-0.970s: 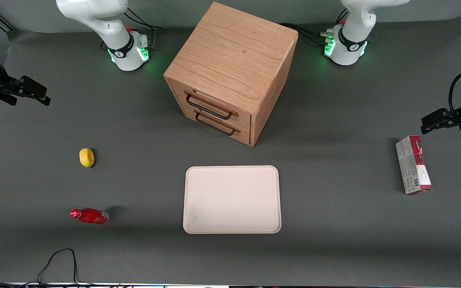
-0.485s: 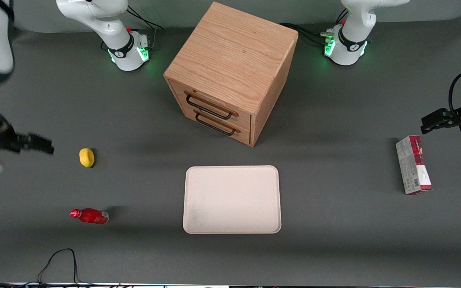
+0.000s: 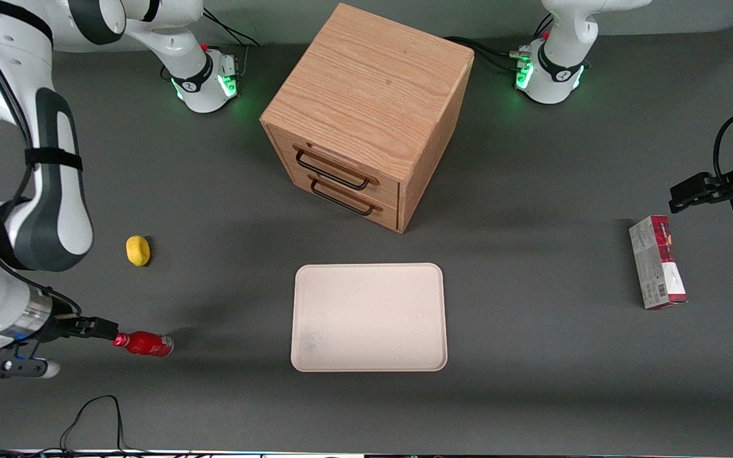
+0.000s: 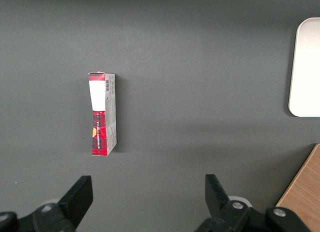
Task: Place coke bottle on tray
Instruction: 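Lower the open right gripper around the red Coca-Cola bottle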
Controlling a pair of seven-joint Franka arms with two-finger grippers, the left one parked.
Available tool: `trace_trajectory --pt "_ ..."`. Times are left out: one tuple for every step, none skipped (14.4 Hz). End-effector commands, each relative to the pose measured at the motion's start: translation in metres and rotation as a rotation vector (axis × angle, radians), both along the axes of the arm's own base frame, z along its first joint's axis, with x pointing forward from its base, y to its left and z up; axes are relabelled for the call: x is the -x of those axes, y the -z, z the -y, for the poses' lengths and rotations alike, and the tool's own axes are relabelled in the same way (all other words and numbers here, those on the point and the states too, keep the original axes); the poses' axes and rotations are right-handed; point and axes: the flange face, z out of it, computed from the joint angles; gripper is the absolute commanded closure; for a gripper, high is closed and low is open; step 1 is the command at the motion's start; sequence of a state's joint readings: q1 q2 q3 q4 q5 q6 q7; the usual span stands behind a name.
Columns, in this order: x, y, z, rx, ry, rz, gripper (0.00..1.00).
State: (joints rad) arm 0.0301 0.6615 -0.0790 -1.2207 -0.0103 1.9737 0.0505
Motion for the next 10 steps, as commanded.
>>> trace_trajectory --pt "-0.006 0.02 0.002 -0.029 -0.032 0.009 0.0" --pt "-0.005 0.028 0.004 -0.042 -0.039 0.014 0.0" --pt "-0.003 0.039 0.004 -0.043 -0.063 0.006 0.0" --pt "-0.002 0.048 0.004 -0.041 -0.078 0.008 0.0" --pt "-0.003 0.056 0.005 -0.039 -0.079 0.023 0.0" --pt "-0.002 0.062 0.005 -0.04 -0.078 0.033 0.0" --pt "-0.001 0.068 0.005 -0.04 -0.082 0.027 0.0" --pt "0.001 0.074 0.005 -0.039 -0.09 0.022 0.0" --pt "0.002 0.076 0.005 -0.038 -0.099 0.021 0.0" --pt "0.002 0.077 0.006 -0.038 -0.102 0.02 0.03"
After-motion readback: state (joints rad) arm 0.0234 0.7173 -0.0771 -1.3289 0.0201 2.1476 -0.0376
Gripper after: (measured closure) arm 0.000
